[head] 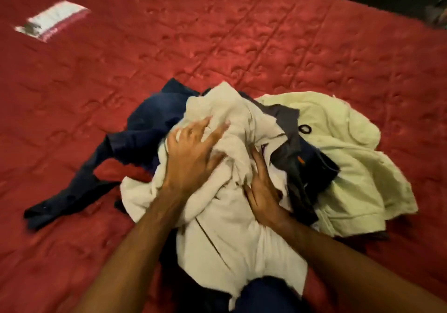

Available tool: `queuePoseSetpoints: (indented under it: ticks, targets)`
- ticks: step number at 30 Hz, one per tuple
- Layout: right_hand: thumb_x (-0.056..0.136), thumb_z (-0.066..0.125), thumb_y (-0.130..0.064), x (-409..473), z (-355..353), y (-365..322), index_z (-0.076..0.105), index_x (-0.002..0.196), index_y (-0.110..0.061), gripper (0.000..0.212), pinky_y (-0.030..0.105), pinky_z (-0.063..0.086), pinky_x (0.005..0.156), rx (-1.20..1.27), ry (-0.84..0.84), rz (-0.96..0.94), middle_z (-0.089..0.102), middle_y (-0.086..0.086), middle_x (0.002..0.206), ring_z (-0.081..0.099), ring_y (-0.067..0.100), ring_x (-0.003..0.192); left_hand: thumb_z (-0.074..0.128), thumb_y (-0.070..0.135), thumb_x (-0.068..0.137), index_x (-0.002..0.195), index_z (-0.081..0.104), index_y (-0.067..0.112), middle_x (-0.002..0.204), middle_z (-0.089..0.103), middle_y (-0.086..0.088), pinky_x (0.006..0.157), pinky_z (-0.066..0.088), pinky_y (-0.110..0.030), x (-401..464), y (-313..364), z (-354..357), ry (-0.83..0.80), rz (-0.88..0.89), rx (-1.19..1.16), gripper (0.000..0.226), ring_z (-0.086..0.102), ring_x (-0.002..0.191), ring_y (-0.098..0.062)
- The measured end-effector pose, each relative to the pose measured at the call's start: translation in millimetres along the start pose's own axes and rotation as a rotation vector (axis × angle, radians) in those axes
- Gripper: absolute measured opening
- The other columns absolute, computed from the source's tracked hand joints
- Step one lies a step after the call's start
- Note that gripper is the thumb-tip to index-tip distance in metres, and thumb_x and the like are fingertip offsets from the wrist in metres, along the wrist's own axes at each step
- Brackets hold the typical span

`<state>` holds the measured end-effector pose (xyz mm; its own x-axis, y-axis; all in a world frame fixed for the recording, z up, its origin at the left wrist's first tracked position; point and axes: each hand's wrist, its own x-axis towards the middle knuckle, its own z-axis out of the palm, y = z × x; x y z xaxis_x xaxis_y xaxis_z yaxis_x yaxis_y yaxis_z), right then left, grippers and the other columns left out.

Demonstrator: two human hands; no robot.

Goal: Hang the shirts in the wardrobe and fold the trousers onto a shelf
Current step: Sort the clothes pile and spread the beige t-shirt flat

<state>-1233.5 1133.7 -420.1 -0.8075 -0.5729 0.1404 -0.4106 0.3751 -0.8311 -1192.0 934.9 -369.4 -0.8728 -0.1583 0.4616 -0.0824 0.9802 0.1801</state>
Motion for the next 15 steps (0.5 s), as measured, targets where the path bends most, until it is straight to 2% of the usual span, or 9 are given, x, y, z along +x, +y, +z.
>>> queuePoseSetpoints:
  ticks: [1, 2, 4, 6, 8, 11, 13, 15]
  targets:
    - [0.097, 0.035, -0.042, -4, -1, 1, 0.002, 0.144, -0.064, 0.062, 0.03, 0.019, 0.119, 0.01, -0.004, -0.048, 0.015, -0.002, 0.165, 0.019, 0.013, 0.15, 0.04, 0.048, 0.098, 0.149, 0.044, 0.034, 0.143, 0.053, -0.009, 0.096, 0.042, -0.052, -7, 6, 0, -0.002, 0.005, -0.012, 0.053, 0.053, 0.117, -0.032]
    - [0.099, 0.035, -0.037, -6, -6, -1, 0.006, 0.149, -0.054, 0.06, 0.028, 0.019, 0.119, 0.008, -0.007, -0.106, 0.018, 0.004, 0.164, 0.021, 0.018, 0.149, 0.04, 0.044, 0.1, 0.148, 0.047, 0.031, 0.14, 0.055, -0.01, 0.095, 0.043, -0.05, -11, 11, -9, 0.002, -0.004, -0.011, 0.05, 0.053, 0.116, -0.032]
    - [0.101, 0.039, -0.024, -5, -20, -4, 0.029, 0.151, -0.023, 0.051, 0.015, 0.017, 0.116, 0.007, 0.026, -0.194, 0.029, 0.013, 0.159, 0.028, 0.023, 0.146, 0.041, 0.034, 0.099, 0.14, 0.057, 0.023, 0.131, 0.062, -0.01, 0.092, 0.047, -0.048, -12, 20, -38, -0.014, -0.056, -0.029, 0.046, 0.058, 0.112, -0.033]
    - [0.096, 0.044, -0.012, -10, -42, -21, 0.047, 0.142, -0.004, 0.047, 0.008, 0.018, 0.113, 0.059, -0.005, -0.193, 0.044, 0.016, 0.149, 0.04, 0.03, 0.14, 0.041, 0.024, 0.092, 0.123, 0.066, 0.015, 0.116, 0.069, -0.009, 0.085, 0.049, -0.045, -21, 45, -81, 0.005, -0.155, -0.049, 0.041, 0.064, 0.104, -0.035]
    - [0.094, 0.044, -0.018, -21, -66, -52, 0.056, 0.135, -0.002, 0.046, 0.016, 0.023, 0.112, 0.077, 0.0, -0.207, 0.055, 0.015, 0.14, 0.048, 0.032, 0.132, 0.042, 0.016, 0.086, 0.115, 0.065, 0.014, 0.109, 0.07, -0.009, 0.08, 0.046, -0.041, -39, 73, -129, 0.063, -0.276, -0.043, 0.038, 0.064, 0.101, -0.033]
    - [0.097, 0.041, -0.032, -44, -98, -116, 0.064, 0.127, -0.006, 0.046, 0.035, 0.037, 0.109, 0.137, 0.061, -0.31, 0.063, 0.011, 0.131, 0.054, 0.028, 0.124, 0.045, 0.014, 0.086, 0.119, 0.063, 0.013, 0.115, 0.07, -0.011, 0.076, 0.044, -0.035, -71, 103, -206, 0.183, -0.33, 0.009, 0.038, 0.065, 0.104, -0.033]
    - [0.097, 0.042, -0.025, -57, -112, -166, 0.066, 0.117, -0.005, 0.037, 0.04, 0.044, 0.102, 0.261, 0.04, -0.411, 0.067, 0.01, 0.118, 0.059, 0.028, 0.114, 0.045, 0.02, 0.087, 0.11, 0.06, 0.019, 0.106, 0.07, -0.011, 0.068, 0.042, -0.034, -88, 121, -265, 0.262, -0.324, 0.09, 0.027, 0.066, 0.094, -0.034]
    - [0.096, 0.044, -0.016, -64, -116, -214, 0.067, 0.109, -0.006, 0.028, 0.044, 0.049, 0.091, 0.311, 0.018, -0.47, 0.069, 0.007, 0.102, 0.063, 0.023, 0.098, 0.044, 0.026, 0.088, 0.107, 0.057, 0.022, 0.102, 0.071, -0.014, 0.067, 0.048, -0.038, -101, 132, -320, 0.366, -0.325, 0.163, 0.023, 0.066, 0.088, -0.036]
